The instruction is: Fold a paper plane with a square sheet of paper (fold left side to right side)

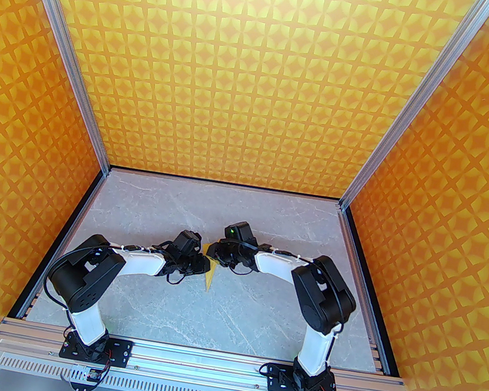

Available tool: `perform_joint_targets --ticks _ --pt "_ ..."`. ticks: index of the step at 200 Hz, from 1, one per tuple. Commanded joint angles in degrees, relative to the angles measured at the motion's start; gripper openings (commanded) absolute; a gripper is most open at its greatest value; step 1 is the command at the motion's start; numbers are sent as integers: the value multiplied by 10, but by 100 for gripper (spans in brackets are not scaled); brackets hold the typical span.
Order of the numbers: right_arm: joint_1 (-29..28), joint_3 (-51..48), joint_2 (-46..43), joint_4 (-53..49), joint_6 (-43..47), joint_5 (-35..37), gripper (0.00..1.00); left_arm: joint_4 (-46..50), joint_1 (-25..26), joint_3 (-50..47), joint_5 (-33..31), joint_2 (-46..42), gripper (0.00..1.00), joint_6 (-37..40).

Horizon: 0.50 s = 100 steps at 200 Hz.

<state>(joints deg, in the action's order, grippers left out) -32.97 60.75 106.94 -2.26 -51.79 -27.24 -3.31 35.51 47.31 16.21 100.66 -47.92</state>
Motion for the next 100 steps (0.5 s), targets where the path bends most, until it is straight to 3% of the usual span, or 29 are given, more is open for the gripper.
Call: perform_joint_targets --ticks 1,36,100 --pt "4 -29 -41 17 12 -1 29 -5 -4 1 -7 16 27 5" --pt "5 -65 -64 19 14 2 29 -5 -4 4 -5 15 26 5" --pt "4 -158 -107 111 -25 -20 20 -7 -4 8 1 22 26 5"
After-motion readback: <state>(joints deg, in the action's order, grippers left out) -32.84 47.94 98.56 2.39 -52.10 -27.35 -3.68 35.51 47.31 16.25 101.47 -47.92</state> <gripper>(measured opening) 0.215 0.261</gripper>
